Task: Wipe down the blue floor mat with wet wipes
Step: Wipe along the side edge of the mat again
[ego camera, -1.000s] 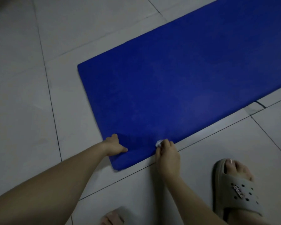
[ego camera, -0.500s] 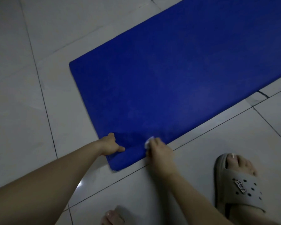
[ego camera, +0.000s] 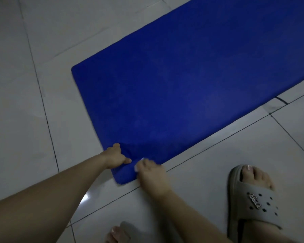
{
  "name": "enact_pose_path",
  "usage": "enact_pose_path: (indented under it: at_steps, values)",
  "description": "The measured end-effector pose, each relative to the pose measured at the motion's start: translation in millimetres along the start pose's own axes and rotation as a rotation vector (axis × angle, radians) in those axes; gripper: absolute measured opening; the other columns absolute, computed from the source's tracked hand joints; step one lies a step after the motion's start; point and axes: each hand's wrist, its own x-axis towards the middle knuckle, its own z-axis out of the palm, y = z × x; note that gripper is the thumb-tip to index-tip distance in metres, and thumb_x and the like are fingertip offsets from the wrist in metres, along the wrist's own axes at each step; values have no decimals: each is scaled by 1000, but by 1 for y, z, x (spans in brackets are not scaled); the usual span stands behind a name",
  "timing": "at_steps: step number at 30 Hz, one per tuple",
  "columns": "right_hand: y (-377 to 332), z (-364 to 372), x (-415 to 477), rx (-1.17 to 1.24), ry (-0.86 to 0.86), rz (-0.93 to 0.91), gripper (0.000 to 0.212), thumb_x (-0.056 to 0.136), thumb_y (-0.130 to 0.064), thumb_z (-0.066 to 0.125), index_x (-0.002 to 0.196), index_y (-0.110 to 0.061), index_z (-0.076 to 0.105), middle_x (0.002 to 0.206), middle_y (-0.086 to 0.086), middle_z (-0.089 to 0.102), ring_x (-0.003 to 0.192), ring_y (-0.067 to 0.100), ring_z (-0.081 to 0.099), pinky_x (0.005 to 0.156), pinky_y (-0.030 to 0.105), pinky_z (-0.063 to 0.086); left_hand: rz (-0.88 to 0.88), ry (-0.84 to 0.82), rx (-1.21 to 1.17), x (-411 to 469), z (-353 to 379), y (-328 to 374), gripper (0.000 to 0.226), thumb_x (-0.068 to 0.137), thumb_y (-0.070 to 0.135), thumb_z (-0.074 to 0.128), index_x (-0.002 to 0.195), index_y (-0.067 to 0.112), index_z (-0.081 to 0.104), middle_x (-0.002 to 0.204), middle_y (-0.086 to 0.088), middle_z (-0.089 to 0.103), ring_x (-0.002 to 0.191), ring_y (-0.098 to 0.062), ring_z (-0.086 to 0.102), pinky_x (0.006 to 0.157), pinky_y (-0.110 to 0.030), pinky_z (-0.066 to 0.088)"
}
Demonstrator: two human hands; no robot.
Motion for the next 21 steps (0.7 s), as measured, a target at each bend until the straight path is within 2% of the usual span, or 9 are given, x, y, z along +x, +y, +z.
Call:
enact_pose_path:
  at_steps: [3,6,8,10,12,14,16,19,21]
  values:
    - [54,-52,-1,18,179,216,7,92,-22,62,98,-24,57,95,-6,60,80,11,58,73,27,50,16,-11,-22,-1,2,-1,89,77,52,76,144,16,31,137,-5,48,118,-25,53,104,-43,50]
    - [87,-77,2,-66,342,441,9,93,-25,63,97,-20,57,92,-3,63,75,11,56,70,27,49,36,7,-22,0,3,-2,84,80,51,76,142,17,32,137,-5,47,118,-25,53,104,-43,50]
    - [76,-73,3,11,391,515,6,94,-20,64,97,-19,58,91,-4,64,71,5,53,66,14,42,38,15,-2,0,3,-2,82,80,52,75,141,18,32,136,-5,48,117,-25,53,103,-42,50]
    - [48,-54,-2,50,314,425,3,97,-21,59,98,-24,58,90,-10,62,71,1,56,68,9,43,33,10,8,0,4,-2,84,79,52,74,142,17,32,137,-6,47,118,-25,53,103,-42,50]
    - [15,-29,-4,85,172,254,5,96,-22,55,97,-25,59,89,-9,62,76,5,60,73,19,51,25,17,11,1,4,-3,85,76,52,75,141,16,33,136,-7,48,118,-26,54,103,-43,50]
    - [-10,-8,-3,124,53,122,6,86,-18,66,89,-21,62,82,-4,61,69,12,59,65,31,55,22,29,23,2,4,-4,81,77,52,75,138,17,36,135,-7,50,117,-25,54,101,-43,50]
    - [-4,-10,4,31,72,-2,15,77,-20,76,83,-21,62,77,-4,59,62,13,56,57,31,54,31,39,42,4,4,-5,77,77,54,74,134,18,37,134,-6,51,116,-25,55,100,-43,50]
    - [38,-43,5,-5,75,68,11,90,-25,64,100,-25,58,97,-6,60,82,11,58,76,30,52,55,31,41,5,3,-7,77,76,58,71,133,20,38,132,-3,50,114,-23,55,100,-42,50]
    - [83,-75,6,-97,214,246,12,93,-26,62,103,-26,56,102,-6,59,87,10,57,81,28,50,70,24,46,5,2,-7,75,76,60,71,131,23,37,131,-2,49,113,-22,54,99,-41,50]
